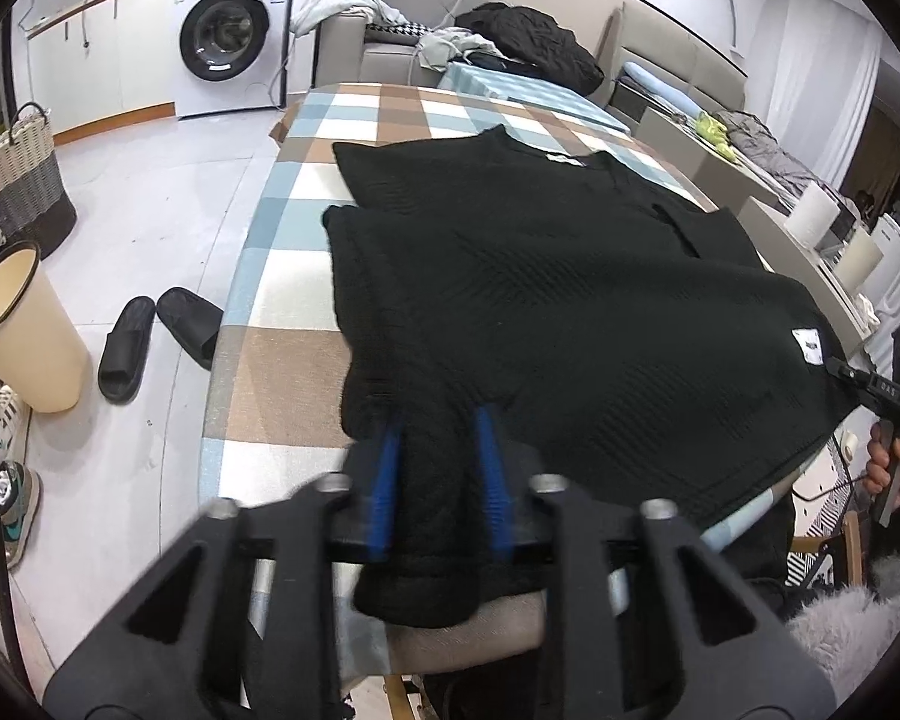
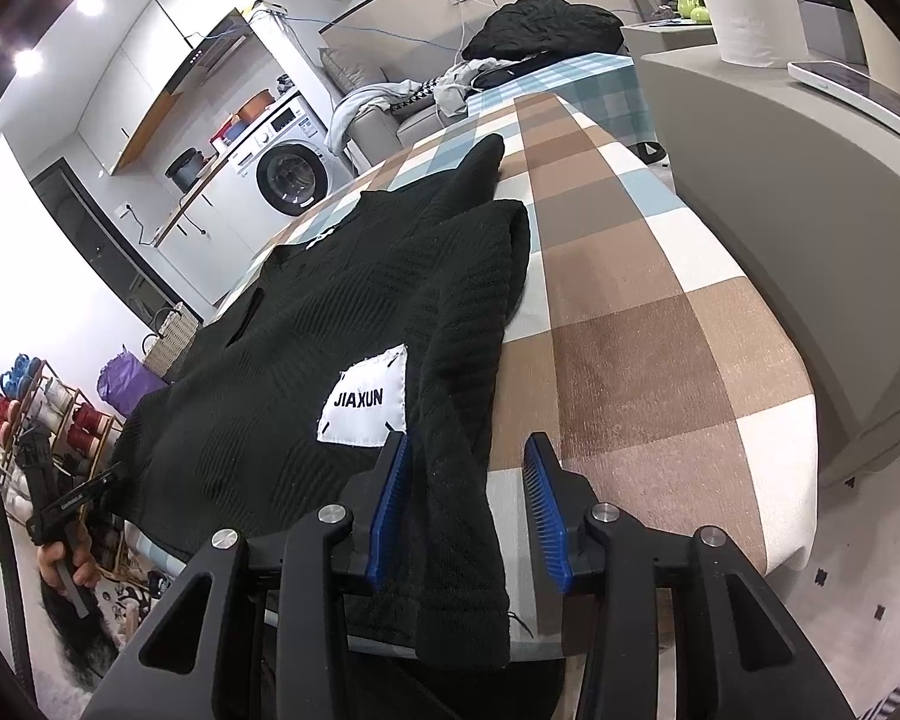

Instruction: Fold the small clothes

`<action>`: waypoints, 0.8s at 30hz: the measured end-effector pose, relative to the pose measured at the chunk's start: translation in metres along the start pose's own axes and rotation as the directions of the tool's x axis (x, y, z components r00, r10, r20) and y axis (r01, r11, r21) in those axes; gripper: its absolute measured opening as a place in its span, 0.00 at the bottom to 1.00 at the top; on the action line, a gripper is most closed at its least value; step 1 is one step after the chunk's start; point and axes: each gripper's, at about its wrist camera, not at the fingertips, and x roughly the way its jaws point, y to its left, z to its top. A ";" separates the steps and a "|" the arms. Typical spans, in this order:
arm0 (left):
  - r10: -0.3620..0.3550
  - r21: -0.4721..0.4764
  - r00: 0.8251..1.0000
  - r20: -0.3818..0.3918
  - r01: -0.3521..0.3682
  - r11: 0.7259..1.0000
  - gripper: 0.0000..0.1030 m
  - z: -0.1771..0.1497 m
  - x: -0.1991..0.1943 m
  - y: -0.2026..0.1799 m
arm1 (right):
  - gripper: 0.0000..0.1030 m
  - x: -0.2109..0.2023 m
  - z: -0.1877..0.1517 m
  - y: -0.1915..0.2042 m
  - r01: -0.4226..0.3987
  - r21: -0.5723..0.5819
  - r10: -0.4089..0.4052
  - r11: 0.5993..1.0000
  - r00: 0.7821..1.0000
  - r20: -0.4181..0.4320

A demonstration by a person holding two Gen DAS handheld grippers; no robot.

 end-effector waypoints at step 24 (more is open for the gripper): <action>0.043 -0.148 0.965 0.259 -0.004 0.989 0.03 0.085 -0.003 0.017 | 0.05 0.003 0.107 0.036 -0.037 0.155 -0.014 0.987 0.951 0.310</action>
